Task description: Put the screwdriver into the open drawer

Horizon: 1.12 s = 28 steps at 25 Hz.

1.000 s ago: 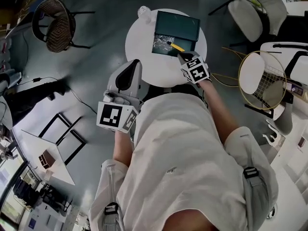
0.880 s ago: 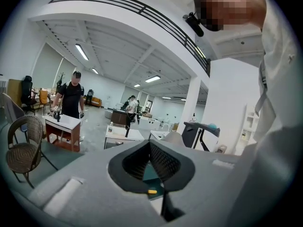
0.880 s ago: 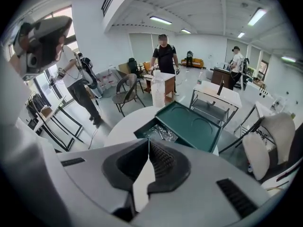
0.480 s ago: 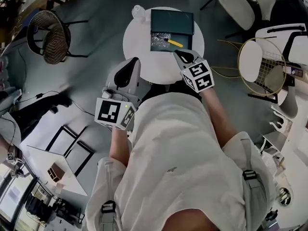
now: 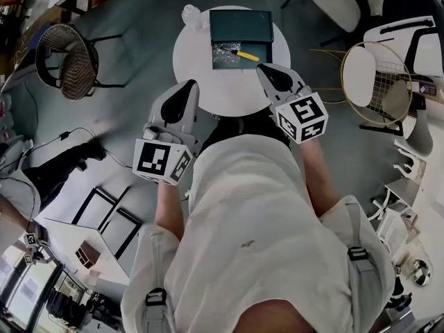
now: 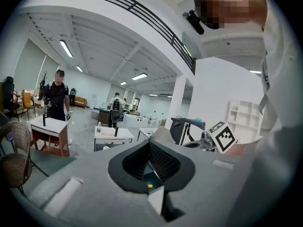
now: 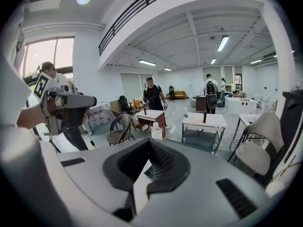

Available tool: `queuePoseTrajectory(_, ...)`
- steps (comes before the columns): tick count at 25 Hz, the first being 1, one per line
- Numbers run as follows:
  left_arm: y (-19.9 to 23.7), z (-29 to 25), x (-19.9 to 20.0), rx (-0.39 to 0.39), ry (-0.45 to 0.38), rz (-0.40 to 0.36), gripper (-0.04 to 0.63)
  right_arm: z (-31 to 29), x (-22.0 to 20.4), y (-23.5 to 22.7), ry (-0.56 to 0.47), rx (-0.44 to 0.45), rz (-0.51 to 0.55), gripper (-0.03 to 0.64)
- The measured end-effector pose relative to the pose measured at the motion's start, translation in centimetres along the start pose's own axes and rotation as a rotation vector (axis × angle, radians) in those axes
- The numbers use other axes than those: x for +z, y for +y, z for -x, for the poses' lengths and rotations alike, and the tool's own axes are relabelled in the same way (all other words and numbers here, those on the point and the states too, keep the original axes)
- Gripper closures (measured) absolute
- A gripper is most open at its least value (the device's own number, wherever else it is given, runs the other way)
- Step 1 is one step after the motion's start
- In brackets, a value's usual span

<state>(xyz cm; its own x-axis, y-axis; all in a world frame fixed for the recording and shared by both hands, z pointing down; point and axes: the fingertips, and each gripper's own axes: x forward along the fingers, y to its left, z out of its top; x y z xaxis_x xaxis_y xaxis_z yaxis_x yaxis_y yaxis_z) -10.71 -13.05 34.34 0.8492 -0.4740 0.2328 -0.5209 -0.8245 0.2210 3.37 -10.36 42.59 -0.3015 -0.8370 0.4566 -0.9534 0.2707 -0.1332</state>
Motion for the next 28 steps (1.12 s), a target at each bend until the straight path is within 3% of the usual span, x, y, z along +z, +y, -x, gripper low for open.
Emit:
queuePoseTrajectory(13, -5.7, 0.6, 0.2, 0.043, -0.036, -0.031, 0.583, 9.6, 6.6, -1.1, -0.285, 0.018, 0.033, 0.607)
queuePoseTrajectory(28, -19.6, 1.7, -3.5, 0.074, -0.033, -0.016, 0.584, 23.3, 0.1, -1.7, -0.33, 0.12, 0.035, 0.607)
